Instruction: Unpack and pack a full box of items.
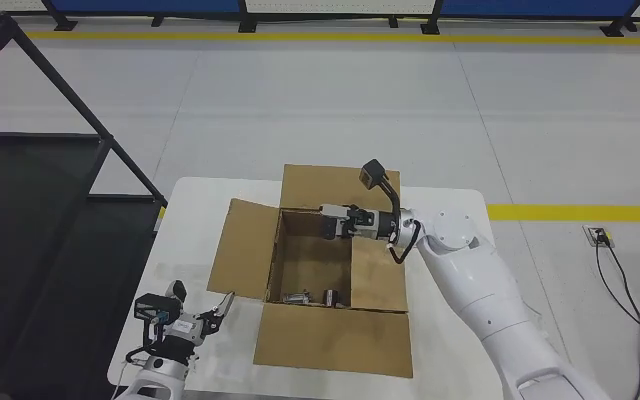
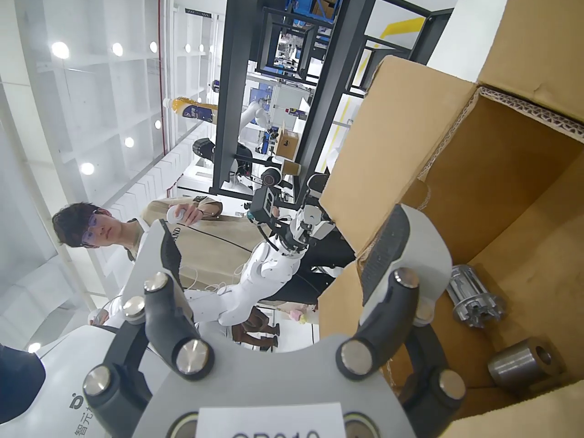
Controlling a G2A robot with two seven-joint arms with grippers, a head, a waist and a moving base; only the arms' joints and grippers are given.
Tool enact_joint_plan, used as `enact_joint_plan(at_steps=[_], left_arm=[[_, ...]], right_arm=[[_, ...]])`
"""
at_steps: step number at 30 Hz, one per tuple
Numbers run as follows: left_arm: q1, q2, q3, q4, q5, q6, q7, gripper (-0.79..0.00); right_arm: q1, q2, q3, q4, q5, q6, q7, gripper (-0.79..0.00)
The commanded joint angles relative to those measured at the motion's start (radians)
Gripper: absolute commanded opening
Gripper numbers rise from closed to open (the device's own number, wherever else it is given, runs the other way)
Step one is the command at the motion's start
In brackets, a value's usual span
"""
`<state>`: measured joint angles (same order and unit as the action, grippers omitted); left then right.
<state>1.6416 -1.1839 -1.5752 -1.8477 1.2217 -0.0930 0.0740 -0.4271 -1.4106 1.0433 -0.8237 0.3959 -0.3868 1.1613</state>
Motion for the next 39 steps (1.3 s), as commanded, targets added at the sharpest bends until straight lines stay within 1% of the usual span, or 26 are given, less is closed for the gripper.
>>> enact_joint_plan(at_steps=[1,6,14,24,29,35,39], left_arm=[[0.001,-0.001,-0.003,0.009,0.001,0.003,-0.001,0.000],[-0.001,-0.002,-0.008,0.031,-0.003,0.005,-0.009,0.000],[-0.023,-0.004,0.003,0.058,0.012,0.008,-0.029,0.000],[-0.035,-0.006,-0.021,0.083,-0.006,0.015,-0.052,0.000],[-0.050,-0.007,-0.013,0.096,0.003,0.015,-0.069,0.000],[-0.044,-0.009,-0.011,0.082,0.006,0.019,-0.053,0.000],[-0.004,-0.010,-0.016,0.030,0.009,-0.005,0.014,0.000]], right_arm=[[-0.007,0.003,0.004,-0.008,-0.002,0.006,-0.003,0.000],[-0.020,0.009,0.016,-0.024,-0.002,0.009,-0.005,0.000],[-0.024,0.011,0.012,-0.034,-0.006,0.024,-0.010,0.000],[-0.022,0.010,0.009,-0.018,0.008,0.017,-0.002,0.000],[-0.016,0.008,0.003,-0.008,0.013,0.014,-0.001,0.000],[-0.012,0.007,-0.001,0.000,0.017,0.010,0.000,0.000],[-0.012,0.007,-0.001,0.005,0.019,0.013,-0.007,0.000]])
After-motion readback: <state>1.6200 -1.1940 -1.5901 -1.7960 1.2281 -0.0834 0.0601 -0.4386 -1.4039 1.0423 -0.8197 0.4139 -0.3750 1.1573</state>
